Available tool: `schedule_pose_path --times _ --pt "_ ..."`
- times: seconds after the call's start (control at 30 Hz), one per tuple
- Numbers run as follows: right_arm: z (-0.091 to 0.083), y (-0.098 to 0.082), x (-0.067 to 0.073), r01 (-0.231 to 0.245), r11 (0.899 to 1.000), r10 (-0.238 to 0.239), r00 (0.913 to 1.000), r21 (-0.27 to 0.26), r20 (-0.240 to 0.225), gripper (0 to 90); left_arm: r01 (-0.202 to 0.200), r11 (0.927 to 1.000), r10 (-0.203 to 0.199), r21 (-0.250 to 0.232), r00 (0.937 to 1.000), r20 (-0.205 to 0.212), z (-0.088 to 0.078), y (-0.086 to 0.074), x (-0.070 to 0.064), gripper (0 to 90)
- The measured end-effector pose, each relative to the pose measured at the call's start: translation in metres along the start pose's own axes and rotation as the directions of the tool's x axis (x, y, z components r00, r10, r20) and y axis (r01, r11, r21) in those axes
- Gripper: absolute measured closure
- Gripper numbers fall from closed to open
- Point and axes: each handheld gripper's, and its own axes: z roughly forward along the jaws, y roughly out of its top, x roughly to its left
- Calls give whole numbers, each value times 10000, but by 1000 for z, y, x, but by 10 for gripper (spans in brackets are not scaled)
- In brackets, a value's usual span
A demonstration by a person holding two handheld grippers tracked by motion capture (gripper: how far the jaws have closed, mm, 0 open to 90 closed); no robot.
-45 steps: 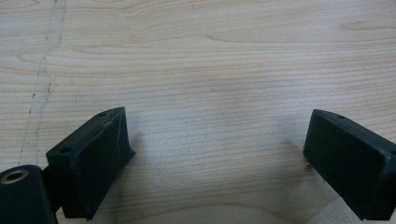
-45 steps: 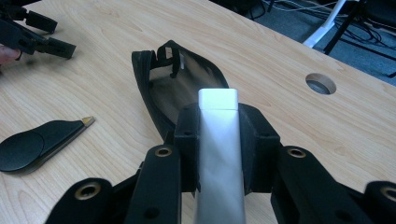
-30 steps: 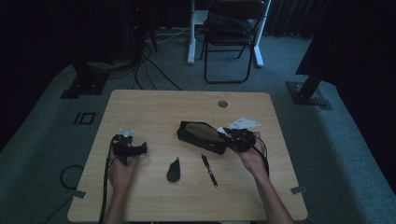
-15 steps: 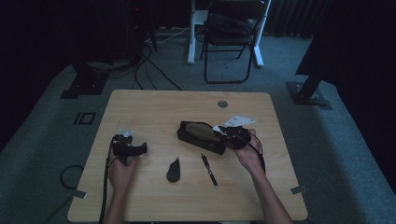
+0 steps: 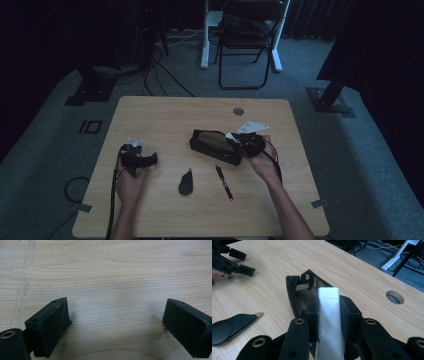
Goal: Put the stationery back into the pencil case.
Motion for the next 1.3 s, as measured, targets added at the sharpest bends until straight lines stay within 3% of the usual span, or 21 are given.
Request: schedule_pose_path --times 1.3 --pt "22 14 -8 102 9997 -109 9994 -241 -324 714 31 10000 -31 -12 10000 6 0 0 0 72"
